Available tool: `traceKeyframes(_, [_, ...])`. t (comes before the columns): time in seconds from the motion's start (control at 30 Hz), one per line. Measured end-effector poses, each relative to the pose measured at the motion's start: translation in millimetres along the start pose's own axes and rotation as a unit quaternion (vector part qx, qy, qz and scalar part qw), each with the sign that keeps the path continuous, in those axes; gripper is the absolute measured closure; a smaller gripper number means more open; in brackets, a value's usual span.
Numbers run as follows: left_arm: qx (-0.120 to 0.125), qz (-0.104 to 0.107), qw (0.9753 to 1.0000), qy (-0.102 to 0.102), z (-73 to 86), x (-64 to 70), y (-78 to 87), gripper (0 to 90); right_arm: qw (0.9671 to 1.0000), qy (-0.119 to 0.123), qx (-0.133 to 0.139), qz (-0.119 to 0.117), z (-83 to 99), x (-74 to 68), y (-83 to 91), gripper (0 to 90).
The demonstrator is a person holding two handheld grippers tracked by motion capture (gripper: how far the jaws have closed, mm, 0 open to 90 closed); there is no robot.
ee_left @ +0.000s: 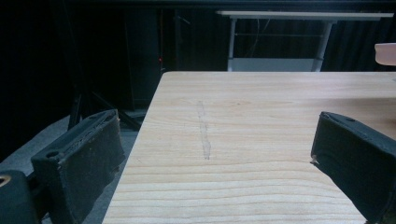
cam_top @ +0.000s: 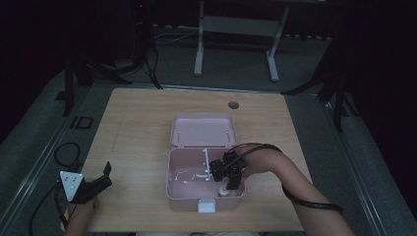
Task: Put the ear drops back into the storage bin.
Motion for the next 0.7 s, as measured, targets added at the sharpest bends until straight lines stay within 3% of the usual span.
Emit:
traceKeyframes(0.33, [-0.001,0.000,1.0000,0.000,-0.1,-0.1,0.0,2.4,0.9976,-0.004,0.059,0.037,6.5,-6.0,43.7,47.4])
traceKeyframes(0.7, [0.001,-0.001,1.0000,0.000,0.0,0.0,0.1,2.3,0.9913,-0.044,0.101,0.073,36.8,-9.8,70.5,40.7])
Point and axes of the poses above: each handheld gripper's, and its own axes: y roughly backward along the jaws, z roughly out of its underside, x roughly to its right, the point moved 1 cm from there along -y, roughly forward along the jaws, and after that the axes turned 14 degrees about x, right-handed, at the moved point
